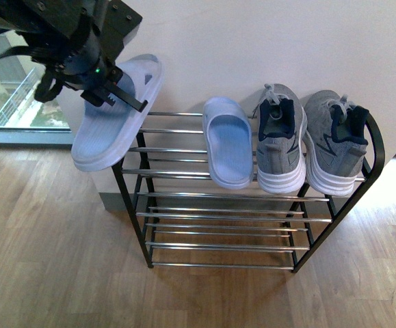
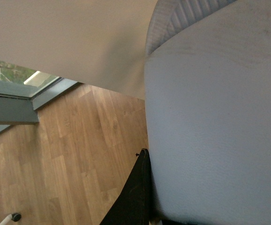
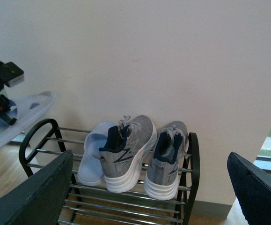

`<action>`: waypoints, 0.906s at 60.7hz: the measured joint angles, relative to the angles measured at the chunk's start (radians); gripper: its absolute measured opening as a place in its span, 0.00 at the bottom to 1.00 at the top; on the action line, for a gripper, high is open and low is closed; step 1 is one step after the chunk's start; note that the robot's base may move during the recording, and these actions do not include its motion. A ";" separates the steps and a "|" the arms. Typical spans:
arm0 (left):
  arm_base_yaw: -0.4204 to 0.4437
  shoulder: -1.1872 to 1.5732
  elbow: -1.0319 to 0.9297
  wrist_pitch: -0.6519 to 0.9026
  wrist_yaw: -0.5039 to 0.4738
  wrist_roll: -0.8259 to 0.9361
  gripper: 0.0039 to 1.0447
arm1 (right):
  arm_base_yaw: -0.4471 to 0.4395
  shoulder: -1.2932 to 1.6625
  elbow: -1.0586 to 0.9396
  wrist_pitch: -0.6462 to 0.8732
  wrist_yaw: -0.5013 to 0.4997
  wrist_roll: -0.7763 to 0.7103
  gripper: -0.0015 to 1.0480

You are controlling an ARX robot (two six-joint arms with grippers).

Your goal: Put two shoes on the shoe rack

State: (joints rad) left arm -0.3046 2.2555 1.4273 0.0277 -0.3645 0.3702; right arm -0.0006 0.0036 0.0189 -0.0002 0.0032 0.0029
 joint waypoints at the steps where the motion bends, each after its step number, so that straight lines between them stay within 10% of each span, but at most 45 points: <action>1: -0.003 0.015 0.012 0.001 -0.004 0.003 0.02 | 0.000 0.000 0.000 0.000 0.000 0.000 0.91; 42: -0.051 0.273 0.241 0.048 -0.047 -0.035 0.02 | 0.000 0.000 0.000 0.000 0.000 0.000 0.91; 55: -0.069 0.282 0.257 0.026 -0.034 -0.106 0.38 | 0.000 0.000 0.000 0.000 0.000 0.000 0.91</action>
State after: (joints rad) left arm -0.3740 2.5374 1.6844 0.0532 -0.3985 0.2642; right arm -0.0006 0.0036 0.0189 -0.0002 0.0032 0.0029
